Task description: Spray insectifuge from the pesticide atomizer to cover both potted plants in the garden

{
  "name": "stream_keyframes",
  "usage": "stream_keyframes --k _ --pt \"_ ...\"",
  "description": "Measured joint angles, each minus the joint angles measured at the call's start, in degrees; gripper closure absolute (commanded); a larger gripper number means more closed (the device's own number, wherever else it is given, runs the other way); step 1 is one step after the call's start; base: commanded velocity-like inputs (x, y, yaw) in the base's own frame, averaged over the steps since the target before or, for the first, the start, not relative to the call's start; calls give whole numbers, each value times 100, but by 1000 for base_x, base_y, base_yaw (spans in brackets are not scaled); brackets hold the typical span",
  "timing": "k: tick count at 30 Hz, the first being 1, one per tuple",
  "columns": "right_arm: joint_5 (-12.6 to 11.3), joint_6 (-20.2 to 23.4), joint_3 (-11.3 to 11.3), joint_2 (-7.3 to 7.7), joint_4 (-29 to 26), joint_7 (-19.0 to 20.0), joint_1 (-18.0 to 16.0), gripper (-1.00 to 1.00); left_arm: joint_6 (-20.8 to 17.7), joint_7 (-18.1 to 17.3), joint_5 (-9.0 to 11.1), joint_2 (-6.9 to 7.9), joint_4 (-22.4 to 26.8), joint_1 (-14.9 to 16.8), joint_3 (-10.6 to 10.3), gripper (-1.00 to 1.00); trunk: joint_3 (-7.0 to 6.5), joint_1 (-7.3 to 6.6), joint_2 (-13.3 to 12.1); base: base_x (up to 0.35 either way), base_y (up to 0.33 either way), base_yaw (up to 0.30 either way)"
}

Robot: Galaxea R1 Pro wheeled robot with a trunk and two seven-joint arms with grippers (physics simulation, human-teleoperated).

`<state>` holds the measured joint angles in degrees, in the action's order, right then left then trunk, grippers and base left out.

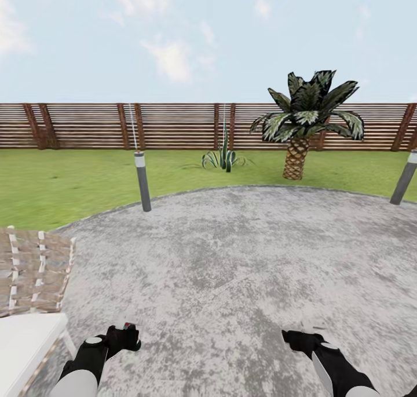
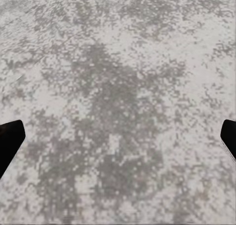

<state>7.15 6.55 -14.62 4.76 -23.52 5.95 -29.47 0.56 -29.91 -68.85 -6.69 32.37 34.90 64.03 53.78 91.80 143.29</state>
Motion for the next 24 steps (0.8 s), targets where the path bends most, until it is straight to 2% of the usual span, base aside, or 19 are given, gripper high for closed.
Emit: stream_keyframes --k 24 --pt "-2 1 -2 2 -1 0 -1 -100 0 0 -1 0 0 0 0 100 -10 0 0 336 -3 0"
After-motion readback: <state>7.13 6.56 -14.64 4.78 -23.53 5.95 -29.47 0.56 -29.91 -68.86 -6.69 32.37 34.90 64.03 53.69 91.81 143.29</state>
